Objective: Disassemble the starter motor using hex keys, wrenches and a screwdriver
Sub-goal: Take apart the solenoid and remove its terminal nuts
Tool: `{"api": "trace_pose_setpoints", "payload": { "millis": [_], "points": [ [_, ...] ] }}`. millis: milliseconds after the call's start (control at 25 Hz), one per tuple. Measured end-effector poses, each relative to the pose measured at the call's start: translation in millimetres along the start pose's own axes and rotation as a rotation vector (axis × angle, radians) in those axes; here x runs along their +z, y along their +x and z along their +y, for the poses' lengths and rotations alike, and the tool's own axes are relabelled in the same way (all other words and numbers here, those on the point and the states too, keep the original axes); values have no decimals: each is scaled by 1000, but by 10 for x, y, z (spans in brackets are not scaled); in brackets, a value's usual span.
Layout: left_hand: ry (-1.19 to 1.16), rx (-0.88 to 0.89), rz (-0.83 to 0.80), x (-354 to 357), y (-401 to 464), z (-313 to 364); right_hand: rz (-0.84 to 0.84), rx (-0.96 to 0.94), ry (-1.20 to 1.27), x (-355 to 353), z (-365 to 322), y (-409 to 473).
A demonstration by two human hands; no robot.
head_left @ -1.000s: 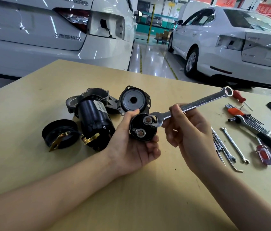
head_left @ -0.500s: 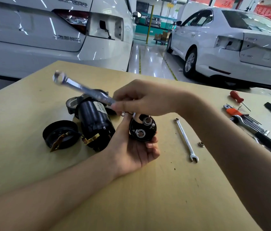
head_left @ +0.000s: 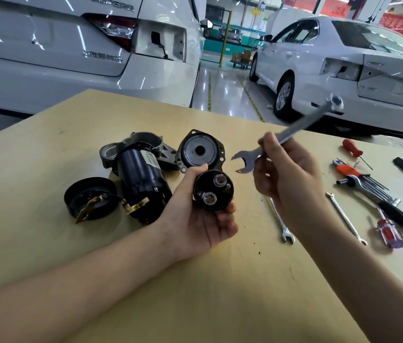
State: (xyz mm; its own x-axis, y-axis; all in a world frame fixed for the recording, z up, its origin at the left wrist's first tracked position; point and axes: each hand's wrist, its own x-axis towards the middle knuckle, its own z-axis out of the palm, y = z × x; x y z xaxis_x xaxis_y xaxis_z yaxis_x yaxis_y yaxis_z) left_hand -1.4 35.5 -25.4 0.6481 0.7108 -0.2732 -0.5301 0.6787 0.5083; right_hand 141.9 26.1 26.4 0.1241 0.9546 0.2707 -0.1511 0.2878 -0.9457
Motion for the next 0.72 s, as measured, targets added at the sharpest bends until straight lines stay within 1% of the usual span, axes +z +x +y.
{"api": "trace_pose_setpoints", "payload": {
  "millis": [120, 200, 360, 720],
  "points": [
    [12, 3, -9, 7, 5, 0, 74, 53, 56, -63, 110, -133],
    [18, 5, -4, 9, 7, -2, 54, 38, 72, -58, 135, -165],
    [24, 21, -1, 5, 8, 0, -37, -5, 39, 2, 124, -176],
    [26, 31, -16, 17, 8, 0, 8, -15, 28, 35, 170, -227]
  ]
}}
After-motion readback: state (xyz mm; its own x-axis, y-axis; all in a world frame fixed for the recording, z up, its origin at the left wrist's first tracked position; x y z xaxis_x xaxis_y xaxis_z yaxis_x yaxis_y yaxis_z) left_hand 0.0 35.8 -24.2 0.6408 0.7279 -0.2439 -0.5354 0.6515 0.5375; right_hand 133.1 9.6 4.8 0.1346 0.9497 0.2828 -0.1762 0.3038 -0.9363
